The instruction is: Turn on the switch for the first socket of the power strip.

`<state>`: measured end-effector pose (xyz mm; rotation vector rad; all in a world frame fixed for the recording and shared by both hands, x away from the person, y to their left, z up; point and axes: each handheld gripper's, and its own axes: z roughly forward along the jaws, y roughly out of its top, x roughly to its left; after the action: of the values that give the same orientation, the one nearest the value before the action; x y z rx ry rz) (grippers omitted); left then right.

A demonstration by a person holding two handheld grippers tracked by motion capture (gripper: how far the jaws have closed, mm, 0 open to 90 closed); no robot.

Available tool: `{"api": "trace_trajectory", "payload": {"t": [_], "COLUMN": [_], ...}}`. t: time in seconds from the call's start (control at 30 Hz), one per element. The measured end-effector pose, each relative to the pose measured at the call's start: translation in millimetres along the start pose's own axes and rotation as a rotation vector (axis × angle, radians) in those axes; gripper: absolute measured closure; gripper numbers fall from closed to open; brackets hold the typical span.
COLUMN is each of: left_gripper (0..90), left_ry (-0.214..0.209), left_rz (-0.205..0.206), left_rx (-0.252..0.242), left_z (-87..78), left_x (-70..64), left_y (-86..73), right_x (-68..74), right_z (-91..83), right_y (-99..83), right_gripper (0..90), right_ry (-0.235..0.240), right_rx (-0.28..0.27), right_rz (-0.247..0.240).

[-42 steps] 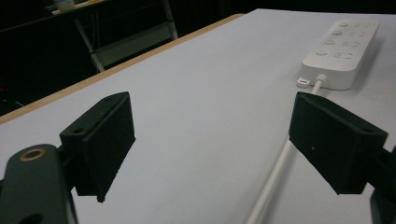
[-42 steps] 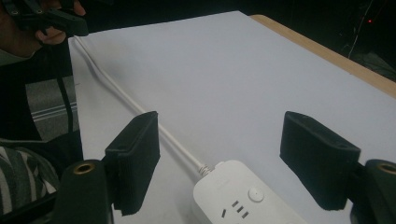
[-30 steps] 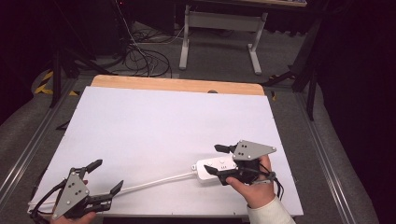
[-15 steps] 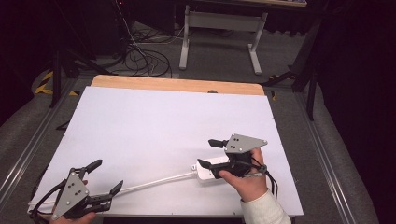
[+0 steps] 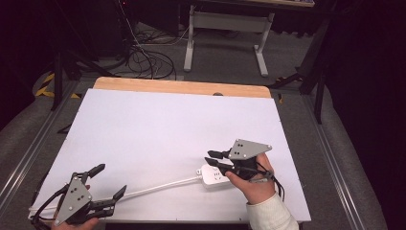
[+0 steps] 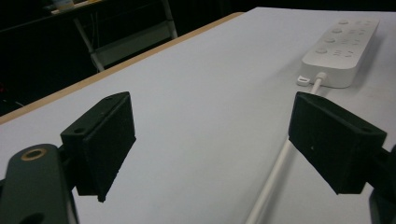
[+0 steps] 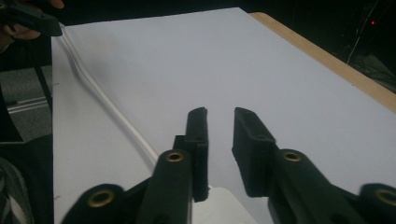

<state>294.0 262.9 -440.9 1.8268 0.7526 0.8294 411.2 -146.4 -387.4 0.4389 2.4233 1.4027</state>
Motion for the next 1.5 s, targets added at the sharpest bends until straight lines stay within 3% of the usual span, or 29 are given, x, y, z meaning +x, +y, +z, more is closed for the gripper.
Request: {"api": "trace_trajectory", "payload": {"t": [0.07, 0.13, 0.3, 0.5, 0.83, 1.07, 1.5], "left_gripper": [15.3, 15.3, 15.3, 15.3, 15.3, 15.3, 15.3], "left_ry": [-0.003, -0.003, 0.000, -0.007, -0.006, -0.005, -0.005], "left_rz": [-0.007, -0.007, -0.006, -0.007, -0.006, -0.006, -0.006], "left_rx": [0.000, 0.001, 0.001, 0.006, 0.005, 0.005, 0.006], "left_z": [0.3, 0.2, 0.1, 0.7, 0.4, 0.3, 0.2], "left_x": [-0.5, -0.6, -0.3, -1.2, -0.7, -0.7, -0.8], "left_y": [-0.2, -0.2, -0.3, -0.4, -0.5, -0.5, -0.5], "right_x": [-0.7, -1.4, -3.3, -4.9, -6.1, -13.5, -20.6], "right_z": [1.6, 2.0, 6.6, 14.6, 28.9, 42.0, 49.7], "right_y": [0.8, 1.7, 2.8, 2.0, -2.6, -14.7, -25.0], "right_gripper": [84.1, 90.0, 90.0, 90.0, 90.0, 90.0, 90.0], "right_ry": [0.014, -0.015, -0.005, 0.005, -0.025, -0.030, -0.070], "right_rx": [0.024, 0.062, 0.117, 0.163, 0.270, 0.345, 0.455], "right_rz": [0.020, 0.015, 0.049, 0.040, 0.022, 0.073, 0.077]}}
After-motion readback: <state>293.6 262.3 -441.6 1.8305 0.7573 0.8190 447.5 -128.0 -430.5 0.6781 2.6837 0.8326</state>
